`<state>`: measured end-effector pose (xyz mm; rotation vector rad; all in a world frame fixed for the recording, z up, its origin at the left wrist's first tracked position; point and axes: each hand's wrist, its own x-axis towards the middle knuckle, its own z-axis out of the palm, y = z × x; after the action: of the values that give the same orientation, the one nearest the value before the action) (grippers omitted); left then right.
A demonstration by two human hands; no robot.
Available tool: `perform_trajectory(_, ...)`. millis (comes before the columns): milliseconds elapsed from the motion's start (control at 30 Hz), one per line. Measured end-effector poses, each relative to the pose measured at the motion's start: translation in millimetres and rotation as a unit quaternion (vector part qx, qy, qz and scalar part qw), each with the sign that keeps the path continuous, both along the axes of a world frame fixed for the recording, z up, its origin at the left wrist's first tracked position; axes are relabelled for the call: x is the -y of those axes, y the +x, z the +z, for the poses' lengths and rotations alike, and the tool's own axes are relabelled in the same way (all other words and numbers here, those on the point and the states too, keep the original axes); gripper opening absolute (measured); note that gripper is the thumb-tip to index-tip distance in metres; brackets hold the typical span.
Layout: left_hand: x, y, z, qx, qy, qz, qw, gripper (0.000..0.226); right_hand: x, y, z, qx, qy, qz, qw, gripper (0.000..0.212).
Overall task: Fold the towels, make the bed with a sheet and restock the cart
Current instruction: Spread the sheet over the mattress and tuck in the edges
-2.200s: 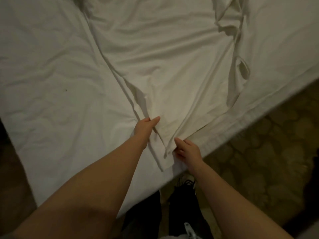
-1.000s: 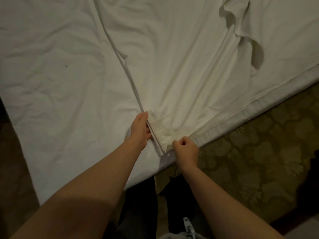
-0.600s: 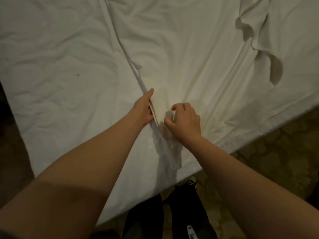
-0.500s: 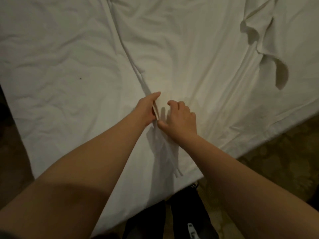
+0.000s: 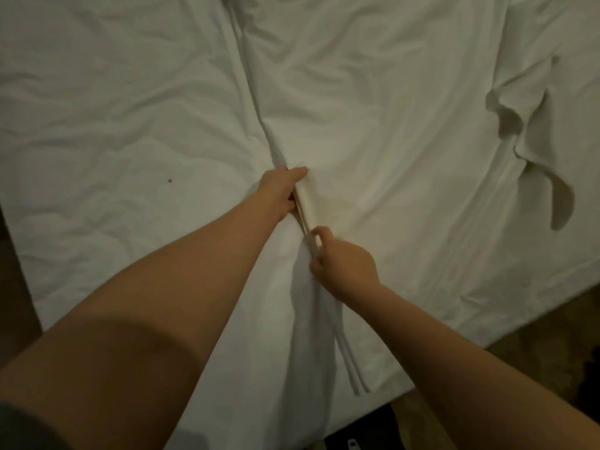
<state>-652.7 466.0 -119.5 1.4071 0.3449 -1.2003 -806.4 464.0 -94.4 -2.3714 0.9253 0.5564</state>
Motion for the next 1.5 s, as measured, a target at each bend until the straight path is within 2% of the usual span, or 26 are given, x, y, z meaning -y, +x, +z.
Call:
perform_trajectory(67, -0.8, 11.0, -3.7, 0.017, 0.023, -0.039, 0.999, 0.023, 15.4, 21.0, -1.0, 0.053, 0.009, -0.05, 0.997, 0.035)
perform_trajectory(200, 0.7, 24.9, -8.9, -0.004, 0.016, -0.079, 0.997, 0.004, 46.9, 70.8, -12.4, 0.117, -0.025, -0.065, 0.991, 0.034)
perform_trajectory(333, 14.4, 50.0, -10.6, -0.009, -0.045, -0.01, 0.999, 0.003, 79.1, 110.8, -13.2, 0.174, -0.024, -0.119, 0.977, 0.027)
perform_trajectory(467, 42.9, 76.1, -12.3, 0.047, -0.082, 0.064, 0.993, 0.016, 114.5, 129.2, -11.6, 0.186, -0.036, -0.084, 0.978, 0.028)
perform_trajectory(600, 72.4, 108.8, -7.8, 0.031, -0.062, 0.144, 0.987, 0.032, 154.2, 147.1, -17.3, 0.166, -0.054, -0.065, 0.982, 0.028)
perform_trajectory(767, 97.1, 151.5, -10.1, 0.045, -0.032, 0.162, 0.985, 0.042, 186.0, 183.6, -27.5, 0.169, -0.038, -0.053, 0.983, 0.036)
perform_trajectory(833, 104.3, 173.4, -13.8, 0.043, -0.038, 0.156, 0.986, 0.046, 197.3, 199.5, -35.2, 0.173, -0.044, -0.049, 0.983, 0.04)
perform_trajectory(933, 115.4, 204.5, -16.9, 0.04, -0.061, 0.13, 0.989, 0.03, 213.2, 221.8, -50.2, 0.213, -0.079, -0.058, 0.972, 0.035)
perform_trajectory(1000, 121.0, 217.8, -25.0, 0.043, -0.073, 0.104, 0.991, 0.029, 219.3, 236.2, -59.3, 0.238, -0.089, -0.081, 0.964, 0.034)
perform_trajectory(1200, 122.0, 231.8, -34.6, 0.025, -0.096, 0.031, 0.995, 0.038, 224.8, 259.7, -80.9, 0.248, -0.102, -0.135, 0.954, 0.034)
perform_trajectory(1333, 124.2, 238.6, -27.3, 0.004, -0.132, 0.011, 0.991, 0.032, 226.8, 259.5, -83.9, 0.256, -0.081, -0.158, 0.95, 0.033)
perform_trajectory(1500, 142.4, 249.1, -12.9, -0.01, -0.168, -0.033, 0.985, 0.048, 225.5, 257.5, -86.4, 0.274, -0.072, -0.184, 0.941, 0.03)
